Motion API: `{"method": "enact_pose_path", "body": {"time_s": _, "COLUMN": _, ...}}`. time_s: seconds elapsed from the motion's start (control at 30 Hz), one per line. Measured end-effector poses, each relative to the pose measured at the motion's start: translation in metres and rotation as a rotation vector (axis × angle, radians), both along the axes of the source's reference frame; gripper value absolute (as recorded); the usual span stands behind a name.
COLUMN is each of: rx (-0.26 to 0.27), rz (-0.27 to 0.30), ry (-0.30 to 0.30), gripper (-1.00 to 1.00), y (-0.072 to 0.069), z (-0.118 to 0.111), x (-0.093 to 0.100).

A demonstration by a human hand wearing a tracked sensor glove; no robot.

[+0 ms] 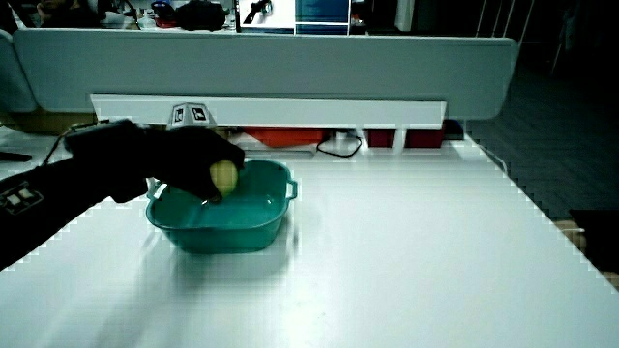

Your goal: Place pear into plate

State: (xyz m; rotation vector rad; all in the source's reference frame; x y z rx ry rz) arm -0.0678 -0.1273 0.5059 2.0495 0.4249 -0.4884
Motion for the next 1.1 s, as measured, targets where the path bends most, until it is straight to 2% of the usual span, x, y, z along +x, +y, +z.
{"method": "enact_pose_path", "body": {"time_s": 0.13, "rx": 0.006, "rz": -0.004, "ry": -0.03, "gripper": 0.0, "y": 0.003, "z": 0.019, "x": -0.001}}
{"method": "enact_pose_path", "body": {"time_s": 0.23, "rx": -0.008, "rz": -0.037, "ry": -0.03, "gripper": 0.0, "y": 0.005, "z": 0.034, "x": -0.011}}
{"method": "enact_pose_path", "body": {"time_s": 0.33, "rx": -0.006, "rz": -0.067, "ry": -0.048, "gripper": 0.0, "y": 0.007, "z": 0.038, "x": -0.019}}
{"method": "enact_pose_path", "body": {"time_s": 0.43, "rx": 0.0, "rz": -0.073, "ry": -0.073, "gripper": 0.0, "y": 0.007, "z": 0.043, "x": -0.022}}
{"method": "enact_pose_path", "body": {"time_s": 0.57, "rx": 0.007, "rz": -0.041, "ry": -0.11, "gripper": 0.0, "y": 0.012, "z": 0.051, "x": -0.017}}
{"method": "enact_pose_path", "body": {"time_s": 0.67, "rx": -0.004, "rz": -0.045, "ry": -0.125, "gripper": 0.0, "y": 0.018, "z": 0.059, "x": -0.015}}
{"method": "enact_pose_path", "body": {"time_s": 0.7, "rx": 0.003, "rz": -0.01, "ry": -0.112, "gripper": 0.0, "y": 0.019, "z": 0.064, "x": -0.015}}
{"method": "enact_pose_path", "body": {"time_s": 0.73, "rx": -0.007, "rz": -0.028, "ry": -0.13, "gripper": 0.0, "y": 0.022, "z": 0.062, "x": -0.013}}
{"method": "enact_pose_path", "body": {"time_s": 0.83, "rx": -0.016, "rz": -0.037, "ry": -0.126, "gripper": 0.0, "y": 0.023, "z": 0.071, "x": -0.013}}
{"method": "enact_pose_path", "body": {"time_s": 0.93, "rx": -0.016, "rz": -0.018, "ry": -0.153, "gripper": 0.0, "y": 0.026, "z": 0.074, "x": -0.013}}
{"method": "enact_pose_path", "body": {"time_s": 1.0, "rx": -0.043, "rz": -0.041, "ry": -0.133, "gripper": 0.0, "y": 0.027, "z": 0.086, "x": -0.017}}
{"method": "enact_pose_path", "body": {"time_s": 1.1, "rx": -0.047, "rz": -0.039, "ry": -0.135, "gripper": 0.0, "y": 0.026, "z": 0.082, "x": -0.019}}
